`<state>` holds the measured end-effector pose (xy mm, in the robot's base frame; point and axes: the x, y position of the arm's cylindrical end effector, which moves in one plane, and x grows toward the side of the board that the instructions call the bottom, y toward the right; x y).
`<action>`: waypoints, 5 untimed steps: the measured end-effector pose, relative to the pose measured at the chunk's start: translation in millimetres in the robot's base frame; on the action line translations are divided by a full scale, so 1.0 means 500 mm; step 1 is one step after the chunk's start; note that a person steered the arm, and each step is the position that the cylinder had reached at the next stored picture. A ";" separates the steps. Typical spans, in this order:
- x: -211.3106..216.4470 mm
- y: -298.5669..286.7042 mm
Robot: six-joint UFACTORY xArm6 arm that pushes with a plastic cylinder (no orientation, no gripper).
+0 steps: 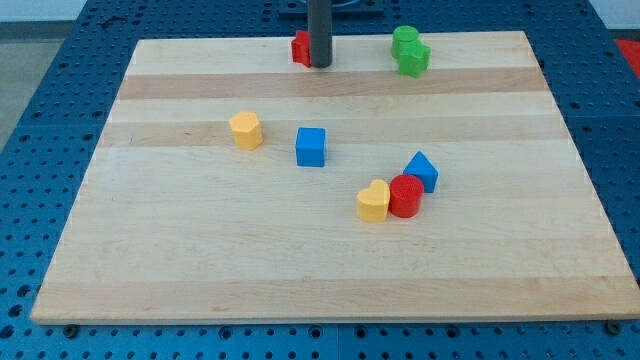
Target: Move your arm towards the red circle
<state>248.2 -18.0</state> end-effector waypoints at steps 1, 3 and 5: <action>0.062 0.024; 0.197 0.339; 0.484 0.401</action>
<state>490.1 182.5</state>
